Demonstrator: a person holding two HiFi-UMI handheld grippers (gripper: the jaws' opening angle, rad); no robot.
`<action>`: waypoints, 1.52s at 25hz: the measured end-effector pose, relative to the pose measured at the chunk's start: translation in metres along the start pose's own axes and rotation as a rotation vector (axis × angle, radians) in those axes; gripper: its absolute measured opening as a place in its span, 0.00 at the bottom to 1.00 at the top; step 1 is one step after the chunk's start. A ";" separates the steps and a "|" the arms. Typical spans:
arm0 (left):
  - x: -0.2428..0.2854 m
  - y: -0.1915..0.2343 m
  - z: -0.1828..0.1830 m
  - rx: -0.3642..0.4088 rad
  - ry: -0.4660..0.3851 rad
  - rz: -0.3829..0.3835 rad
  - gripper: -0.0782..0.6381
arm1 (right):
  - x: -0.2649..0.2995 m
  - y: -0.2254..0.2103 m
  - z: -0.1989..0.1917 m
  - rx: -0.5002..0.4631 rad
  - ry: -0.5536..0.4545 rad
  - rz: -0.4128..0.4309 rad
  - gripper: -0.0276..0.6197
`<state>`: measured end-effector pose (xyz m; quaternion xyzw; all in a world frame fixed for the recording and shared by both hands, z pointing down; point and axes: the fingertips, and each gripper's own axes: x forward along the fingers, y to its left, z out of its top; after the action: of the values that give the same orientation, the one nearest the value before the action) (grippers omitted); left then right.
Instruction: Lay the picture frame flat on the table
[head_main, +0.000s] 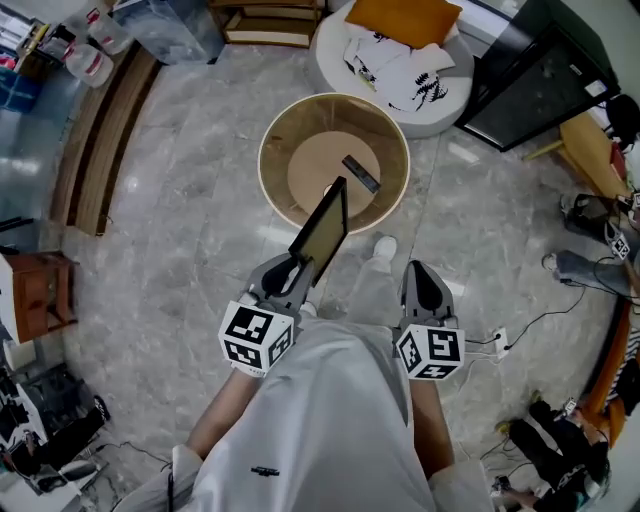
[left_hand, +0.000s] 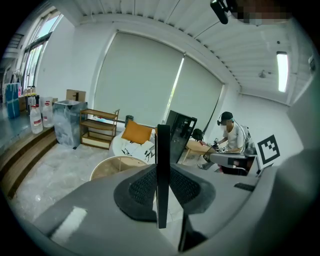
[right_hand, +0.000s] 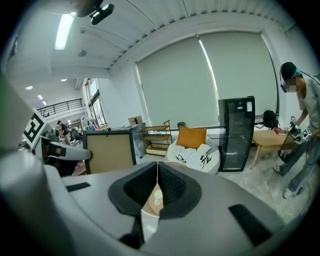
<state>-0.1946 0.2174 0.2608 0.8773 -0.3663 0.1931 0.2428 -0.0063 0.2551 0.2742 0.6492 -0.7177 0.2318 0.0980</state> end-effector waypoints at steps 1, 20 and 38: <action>0.017 -0.004 0.009 0.002 0.007 0.007 0.21 | 0.010 -0.017 0.009 0.003 -0.001 0.006 0.05; 0.234 -0.064 0.121 -0.034 0.045 0.176 0.20 | 0.145 -0.210 0.114 -0.022 0.053 0.223 0.05; 0.236 -0.042 0.141 -0.043 0.011 0.154 0.20 | 0.161 -0.182 0.126 -0.073 0.058 0.261 0.05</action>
<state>0.0143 0.0340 0.2570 0.8400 -0.4354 0.2081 0.2481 0.1697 0.0457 0.2724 0.5396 -0.8008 0.2350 0.1111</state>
